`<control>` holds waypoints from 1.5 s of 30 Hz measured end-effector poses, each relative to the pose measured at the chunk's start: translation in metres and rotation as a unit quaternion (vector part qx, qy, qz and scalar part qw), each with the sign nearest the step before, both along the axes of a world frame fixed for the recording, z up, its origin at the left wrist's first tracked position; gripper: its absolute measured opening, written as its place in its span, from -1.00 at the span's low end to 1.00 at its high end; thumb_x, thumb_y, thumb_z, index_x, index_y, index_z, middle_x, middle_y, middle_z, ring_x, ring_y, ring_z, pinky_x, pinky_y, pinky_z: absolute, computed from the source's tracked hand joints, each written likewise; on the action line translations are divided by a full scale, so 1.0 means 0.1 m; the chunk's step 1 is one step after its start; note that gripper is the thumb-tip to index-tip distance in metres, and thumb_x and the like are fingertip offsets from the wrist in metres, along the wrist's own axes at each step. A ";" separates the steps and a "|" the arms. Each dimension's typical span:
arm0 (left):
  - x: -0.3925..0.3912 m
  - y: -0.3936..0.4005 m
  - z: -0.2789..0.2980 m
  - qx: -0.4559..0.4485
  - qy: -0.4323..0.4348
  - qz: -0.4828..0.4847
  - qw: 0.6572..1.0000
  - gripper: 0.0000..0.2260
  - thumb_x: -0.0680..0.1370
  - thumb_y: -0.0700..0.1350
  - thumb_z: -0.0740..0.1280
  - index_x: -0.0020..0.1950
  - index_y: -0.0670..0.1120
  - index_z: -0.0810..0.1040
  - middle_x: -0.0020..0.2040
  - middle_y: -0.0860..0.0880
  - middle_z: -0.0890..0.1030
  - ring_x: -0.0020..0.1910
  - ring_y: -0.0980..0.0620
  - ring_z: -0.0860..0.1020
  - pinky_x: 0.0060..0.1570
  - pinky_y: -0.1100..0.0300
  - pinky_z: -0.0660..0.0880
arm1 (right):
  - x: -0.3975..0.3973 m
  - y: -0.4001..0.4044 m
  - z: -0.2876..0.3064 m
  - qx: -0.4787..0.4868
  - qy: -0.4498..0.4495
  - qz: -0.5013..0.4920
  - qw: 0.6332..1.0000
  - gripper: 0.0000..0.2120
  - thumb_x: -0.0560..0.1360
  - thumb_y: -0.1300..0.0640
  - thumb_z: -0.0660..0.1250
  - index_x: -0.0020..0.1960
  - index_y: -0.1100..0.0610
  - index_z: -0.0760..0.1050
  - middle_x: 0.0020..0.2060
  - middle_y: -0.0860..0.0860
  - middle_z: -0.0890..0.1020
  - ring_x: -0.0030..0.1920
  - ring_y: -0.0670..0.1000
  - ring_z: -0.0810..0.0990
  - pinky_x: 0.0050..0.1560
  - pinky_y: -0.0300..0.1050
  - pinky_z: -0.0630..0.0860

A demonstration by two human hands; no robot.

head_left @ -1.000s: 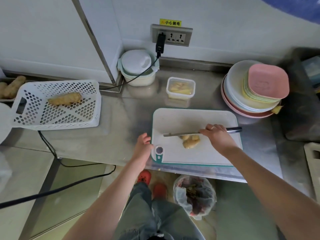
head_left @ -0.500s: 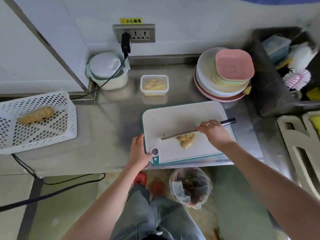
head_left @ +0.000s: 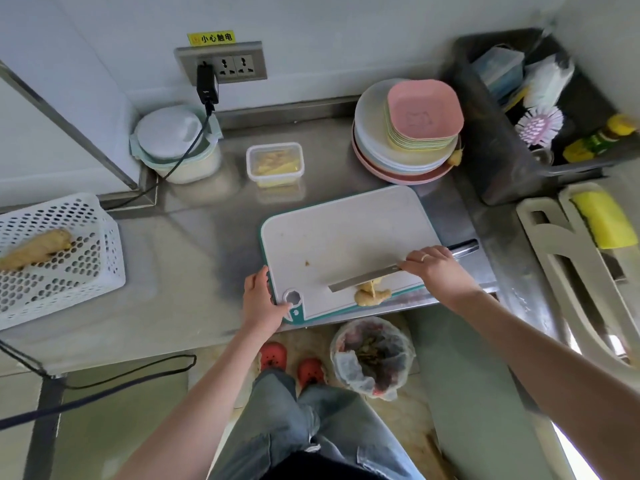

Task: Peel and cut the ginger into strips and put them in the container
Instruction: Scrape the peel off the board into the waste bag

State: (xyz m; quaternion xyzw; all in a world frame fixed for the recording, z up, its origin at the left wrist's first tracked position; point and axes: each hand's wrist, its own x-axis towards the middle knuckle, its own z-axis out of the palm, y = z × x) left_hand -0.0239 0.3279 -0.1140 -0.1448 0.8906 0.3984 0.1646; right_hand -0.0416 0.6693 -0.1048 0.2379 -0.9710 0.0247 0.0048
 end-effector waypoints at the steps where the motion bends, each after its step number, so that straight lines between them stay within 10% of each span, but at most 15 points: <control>1: 0.00 0.01 0.01 0.004 0.001 0.005 1.000 -0.25 0.39 -0.30 0.47 0.49 -0.12 0.19 0.33 -0.11 0.27 0.11 -0.09 0.45 0.23 0.07 0.43 | 0.03 0.04 0.00 -0.002 0.002 -0.002 1.000 -0.34 -0.08 0.63 0.39 -0.06 0.19 0.65 -0.20 0.12 0.63 -0.24 0.24 0.60 -0.12 0.06 0.55; 9: -0.01 0.01 0.05 0.017 -0.014 0.018 1.000 -0.27 0.40 -0.30 0.47 0.48 -0.08 0.21 0.29 -0.09 0.29 -0.03 0.05 0.39 -0.32 0.39 0.37 | 0.53 0.41 0.03 -0.007 0.045 0.018 0.999 -0.62 0.25 0.43 0.46 0.00 0.13 0.63 -0.12 0.05 0.64 -0.09 0.16 0.59 0.03 0.00 0.34; 18: 0.00 0.03 0.08 0.020 -0.011 0.017 1.000 -0.25 0.38 -0.32 0.47 0.49 -0.14 0.20 0.30 -0.14 0.30 0.19 -0.11 0.45 0.19 0.17 0.40 | 0.33 0.19 0.25 -0.056 0.069 -0.091 0.992 -0.54 0.24 0.49 0.45 0.06 0.15 0.64 -0.09 0.12 0.63 -0.11 0.21 0.60 -0.01 0.09 0.41; 30: 0.00 0.03 0.11 0.043 -0.012 0.029 0.999 -0.26 0.39 -0.35 0.46 0.49 -0.11 0.20 0.30 -0.11 0.32 -0.04 0.06 0.41 0.02 0.29 0.43 | -0.74 -0.97 0.02 -0.087 -0.083 -0.024 0.993 -0.57 0.52 0.38 0.22 0.26 0.02 0.57 0.09 0.11 0.55 0.10 0.26 0.46 0.19 -0.01 0.27; 33: 0.00 0.00 0.09 0.045 -0.018 0.033 0.998 -0.27 0.40 -0.34 0.45 0.48 -0.07 0.21 0.29 -0.09 0.32 -0.05 0.08 0.40 -0.22 0.38 0.45 | -0.48 -0.75 -0.01 -0.084 -0.048 0.016 0.995 -0.58 0.39 0.42 0.39 0.17 0.07 0.62 -0.01 0.10 0.60 -0.02 0.27 0.53 0.11 0.08 0.42; 45: 0.01 -0.04 0.01 0.076 -0.033 0.036 0.996 -0.27 0.42 -0.40 0.39 0.51 -0.06 0.18 0.30 -0.09 0.32 0.01 0.08 0.38 0.07 0.26 0.39 | 0.53 0.54 0.17 0.008 -0.034 0.083 0.996 -0.38 0.04 0.47 0.59 0.00 0.00 0.68 -0.12 -0.03 0.66 -0.13 0.09 0.61 0.05 -0.11 0.31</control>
